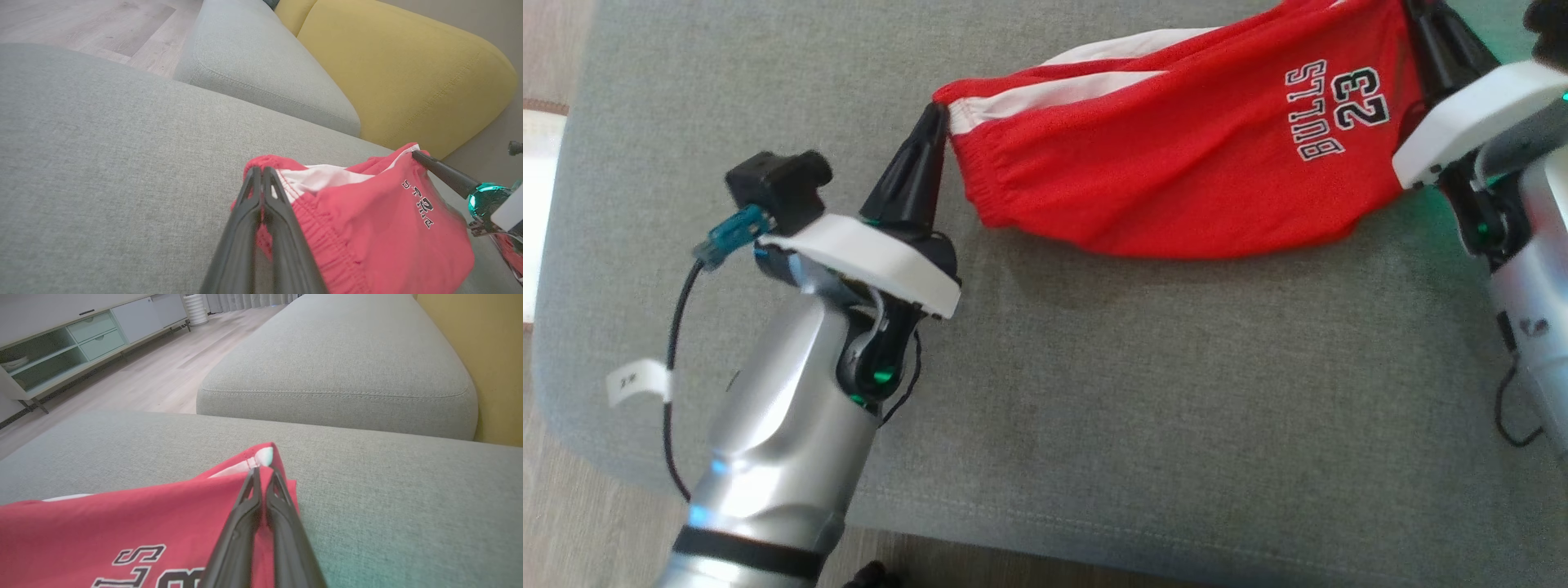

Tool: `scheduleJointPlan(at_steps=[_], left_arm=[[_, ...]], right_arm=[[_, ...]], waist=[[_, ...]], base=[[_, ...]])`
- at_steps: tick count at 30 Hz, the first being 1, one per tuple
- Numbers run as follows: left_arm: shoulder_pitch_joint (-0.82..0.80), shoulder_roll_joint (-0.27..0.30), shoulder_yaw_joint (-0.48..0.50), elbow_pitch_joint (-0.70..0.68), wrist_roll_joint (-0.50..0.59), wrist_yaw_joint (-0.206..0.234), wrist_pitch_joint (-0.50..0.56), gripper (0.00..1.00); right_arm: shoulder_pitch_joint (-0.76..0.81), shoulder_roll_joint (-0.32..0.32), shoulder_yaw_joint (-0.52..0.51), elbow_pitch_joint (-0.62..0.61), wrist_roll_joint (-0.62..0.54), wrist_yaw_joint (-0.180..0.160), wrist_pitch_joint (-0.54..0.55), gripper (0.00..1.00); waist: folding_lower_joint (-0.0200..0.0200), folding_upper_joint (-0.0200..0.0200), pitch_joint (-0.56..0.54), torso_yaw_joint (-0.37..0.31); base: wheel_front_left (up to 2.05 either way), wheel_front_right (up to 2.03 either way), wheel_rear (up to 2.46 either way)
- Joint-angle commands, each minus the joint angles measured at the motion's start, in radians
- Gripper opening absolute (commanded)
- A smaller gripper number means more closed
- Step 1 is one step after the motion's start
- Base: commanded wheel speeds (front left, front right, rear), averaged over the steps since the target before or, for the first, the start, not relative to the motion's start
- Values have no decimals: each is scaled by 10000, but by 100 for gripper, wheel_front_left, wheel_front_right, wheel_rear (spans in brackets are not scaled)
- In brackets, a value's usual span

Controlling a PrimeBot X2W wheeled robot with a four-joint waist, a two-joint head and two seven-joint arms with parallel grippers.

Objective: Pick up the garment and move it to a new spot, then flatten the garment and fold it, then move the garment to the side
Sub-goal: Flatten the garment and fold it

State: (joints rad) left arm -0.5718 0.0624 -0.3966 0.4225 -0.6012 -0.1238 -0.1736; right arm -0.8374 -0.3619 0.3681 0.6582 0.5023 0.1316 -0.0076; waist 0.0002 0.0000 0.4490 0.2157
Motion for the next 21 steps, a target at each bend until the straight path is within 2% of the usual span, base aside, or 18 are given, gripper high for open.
scheduleJointPlan(at_steps=[1,4,6,7,8,9,10,14,18,21], left_arm=[[-443,134,150,-21,-97,-49,-199,0],[-736,46,-80,543,-295,-59,-429,0],[-940,-20,-265,1071,-606,-64,-609,0],[-976,-34,-323,1210,-728,-65,-655,0],[-995,-43,-373,1335,-809,-65,-701,7],[-978,-51,-407,1457,-894,-66,-738,69],[-944,-57,-443,1548,-950,-66,-772,100],[-634,70,-275,1758,-633,49,-862,100],[88,268,590,723,389,798,-876,100],[777,376,1215,-362,1314,1227,-878,100]], right_arm=[[-303,-85,282,54,115,-9,-144,0],[-643,-51,447,796,292,-9,-418,0],[-772,86,647,1388,441,-9,-784,93],[-773,158,774,1521,483,-9,-897,100],[-760,219,868,1625,546,-9,-1065,100],[-722,255,928,1717,594,-9,-1293,100],[-666,277,998,1786,604,-9,-1549,100],[-283,382,1126,1792,406,-9,-2307,100],[356,483,808,1165,-107,-9,-2522,100],[1072,641,-27,96,-673,-9,-2535,100]], waist=[[-2,0,85,58],[-2,0,173,66],[-2,0,187,21],[-2,0,172,-25],[-2,0,141,-67],[-2,0,94,-110],[-2,0,29,-153],[-2,0,-311,-377],[-2,0,-730,-665],[-2,0,-1003,-877]], base=[[0,0,0],[0,0,0],[0,0,0],[0,0,0],[0,0,0],[0,0,0],[0,0,0],[0,0,0],[0,0,0],[0,0,0]])
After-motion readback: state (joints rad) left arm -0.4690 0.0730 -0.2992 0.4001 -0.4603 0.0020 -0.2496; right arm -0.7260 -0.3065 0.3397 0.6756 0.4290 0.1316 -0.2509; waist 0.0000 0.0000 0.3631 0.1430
